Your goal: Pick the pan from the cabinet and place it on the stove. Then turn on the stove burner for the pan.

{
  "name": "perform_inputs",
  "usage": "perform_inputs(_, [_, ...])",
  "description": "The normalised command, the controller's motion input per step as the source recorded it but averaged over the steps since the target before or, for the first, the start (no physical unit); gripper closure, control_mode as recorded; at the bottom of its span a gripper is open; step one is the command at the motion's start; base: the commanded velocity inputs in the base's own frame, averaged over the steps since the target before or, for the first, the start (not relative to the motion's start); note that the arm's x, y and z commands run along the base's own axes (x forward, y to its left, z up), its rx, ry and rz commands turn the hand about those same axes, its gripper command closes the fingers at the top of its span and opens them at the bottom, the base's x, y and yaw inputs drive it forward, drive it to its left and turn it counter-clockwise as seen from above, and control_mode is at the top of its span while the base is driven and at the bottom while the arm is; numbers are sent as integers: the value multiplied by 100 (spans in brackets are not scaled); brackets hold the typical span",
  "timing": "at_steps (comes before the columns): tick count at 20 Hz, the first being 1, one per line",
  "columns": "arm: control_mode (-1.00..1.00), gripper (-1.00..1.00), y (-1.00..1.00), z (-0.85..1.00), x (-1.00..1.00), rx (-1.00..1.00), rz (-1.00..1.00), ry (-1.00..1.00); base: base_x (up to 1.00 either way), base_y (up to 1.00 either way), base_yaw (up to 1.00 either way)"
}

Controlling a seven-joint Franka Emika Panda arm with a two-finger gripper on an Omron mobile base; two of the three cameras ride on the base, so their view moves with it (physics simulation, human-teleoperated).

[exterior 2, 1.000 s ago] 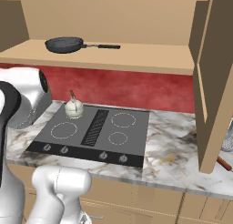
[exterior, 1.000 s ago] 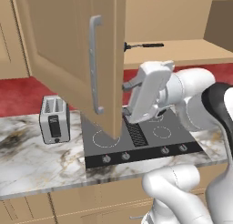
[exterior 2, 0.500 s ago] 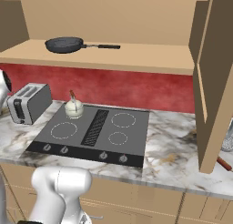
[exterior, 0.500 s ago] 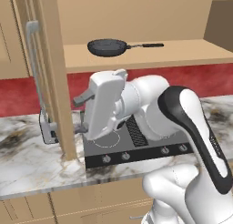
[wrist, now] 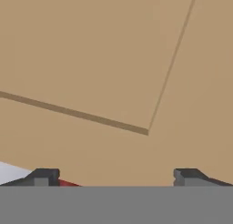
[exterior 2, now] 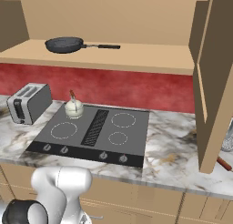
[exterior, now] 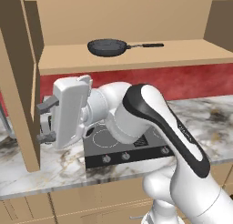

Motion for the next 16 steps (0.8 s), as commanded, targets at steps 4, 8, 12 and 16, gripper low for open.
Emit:
perform_inputs(4, [-100,-100,-6,0,0,0,5,-2,0,0,0])
perform_inputs(8, [-100,-100,-44,1,0,0,4,-14,0,0,0])
perform_inputs(12, [-100,-100,-52,2,-6,0,0,-13,0,0,0])
perform_inputs(16, [-100,-100,-54,7,-5,0,0,-17,0,0,0])
